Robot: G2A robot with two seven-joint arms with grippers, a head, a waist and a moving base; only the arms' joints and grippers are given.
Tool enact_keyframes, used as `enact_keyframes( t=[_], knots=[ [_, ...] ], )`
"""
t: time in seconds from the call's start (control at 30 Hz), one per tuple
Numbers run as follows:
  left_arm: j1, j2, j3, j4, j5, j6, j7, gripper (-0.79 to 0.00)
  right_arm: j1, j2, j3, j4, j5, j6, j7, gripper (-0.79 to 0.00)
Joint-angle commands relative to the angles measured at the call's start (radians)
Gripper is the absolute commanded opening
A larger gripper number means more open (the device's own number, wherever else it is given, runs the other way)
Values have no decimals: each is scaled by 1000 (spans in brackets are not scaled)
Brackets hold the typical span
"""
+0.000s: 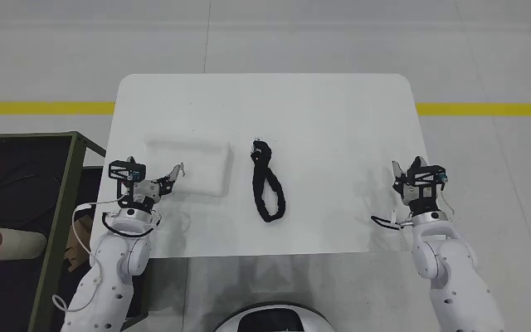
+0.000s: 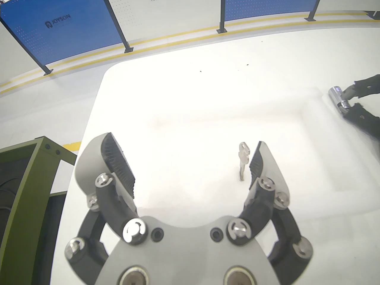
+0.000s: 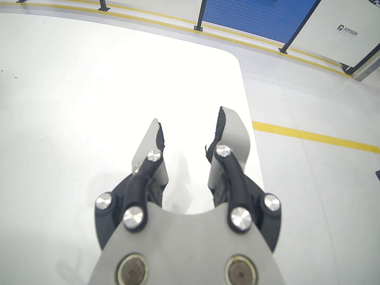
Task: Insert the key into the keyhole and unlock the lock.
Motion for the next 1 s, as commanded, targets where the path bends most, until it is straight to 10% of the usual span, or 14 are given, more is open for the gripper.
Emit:
enact_keyframes(
  t=[0.0, 0.47, 0.5, 0.57, 0.77, 0.97],
  knots=[
    [0, 0, 0, 0, 0, 0, 0, 0, 0, 0, 0, 0, 0, 0, 0, -433],
    [0, 0, 0, 0, 0, 0, 0, -1, 0, 0, 0, 0, 0, 0, 0, -433],
    [-1, 0, 0, 0, -1, -4, -6, 0, 0, 0, 0, 0, 0, 0, 0, 0],
    [-16, 1, -10, -17, -21, -22, -52, 0, 0, 0, 0, 0, 0, 0, 0, 0],
    [-130, 19, -142, -206, -361, -145, -659, 0, 0, 0, 0, 0, 0, 0, 0, 0],
    [-403, 57, -203, -240, -572, -61, -1418, 0, 0, 0, 0, 0, 0, 0, 0, 0]
  ],
)
